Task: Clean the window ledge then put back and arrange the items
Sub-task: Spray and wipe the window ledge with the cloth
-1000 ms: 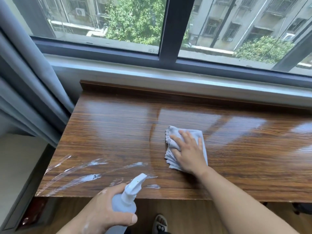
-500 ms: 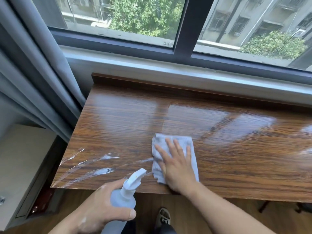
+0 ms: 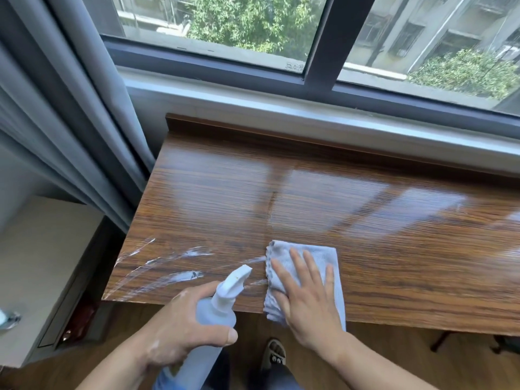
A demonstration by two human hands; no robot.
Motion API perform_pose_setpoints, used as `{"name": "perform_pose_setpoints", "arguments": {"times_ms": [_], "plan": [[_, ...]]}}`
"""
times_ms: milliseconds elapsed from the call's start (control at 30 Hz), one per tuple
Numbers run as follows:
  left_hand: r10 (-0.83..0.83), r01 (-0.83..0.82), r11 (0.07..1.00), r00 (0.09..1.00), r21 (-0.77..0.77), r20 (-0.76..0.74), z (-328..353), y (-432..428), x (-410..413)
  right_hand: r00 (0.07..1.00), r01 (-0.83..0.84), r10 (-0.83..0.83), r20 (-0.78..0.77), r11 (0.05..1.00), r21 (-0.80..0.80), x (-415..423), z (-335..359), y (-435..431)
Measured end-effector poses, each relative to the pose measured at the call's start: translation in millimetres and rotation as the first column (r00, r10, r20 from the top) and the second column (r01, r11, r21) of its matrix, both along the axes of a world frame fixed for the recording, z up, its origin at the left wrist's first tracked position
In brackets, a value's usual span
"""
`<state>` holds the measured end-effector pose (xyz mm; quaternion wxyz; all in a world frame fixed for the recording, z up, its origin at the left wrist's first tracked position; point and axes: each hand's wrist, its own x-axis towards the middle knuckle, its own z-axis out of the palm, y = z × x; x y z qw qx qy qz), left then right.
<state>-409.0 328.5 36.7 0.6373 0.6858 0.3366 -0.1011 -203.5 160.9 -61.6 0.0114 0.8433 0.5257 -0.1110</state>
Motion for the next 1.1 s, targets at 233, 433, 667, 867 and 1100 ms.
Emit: {"name": "perform_pose_setpoints", "arguments": {"times_ms": [233, 433, 667, 867, 1100], "plan": [[0.049, -0.049, 0.998, 0.999, 0.045, 0.011, -1.3, -1.5, 1.1, 0.957, 0.269, -0.264, -0.122, 0.963, 0.021, 75.0, 9.3, 115.1], [0.006, -0.006, 0.998, 1.000, 0.066, -0.004, -4.3, -2.1, 0.0, 0.979, 0.199, -0.196, -0.048, 0.979, 0.051, 54.6, 1.5, 66.2], [0.024, -0.024, 1.000, 1.000, 0.019, 0.014, -3.9, 4.0, -10.7, 0.998, 0.050, -0.050, 0.024, 0.999, 0.005, -6.8, -2.7, -4.4], [0.040, -0.040, 0.997, 0.999, -0.060, -0.007, -3.8, 9.5, -21.7, 0.989, 0.109, -0.111, -0.094, 0.994, -0.021, 44.5, 9.5, 105.5], [0.155, -0.151, 0.980, 0.988, -0.131, 0.015, -10.7, 9.5, -25.7, 0.998, 0.046, -0.044, -0.041, 0.998, 0.038, 16.4, 5.8, 82.8]]}}
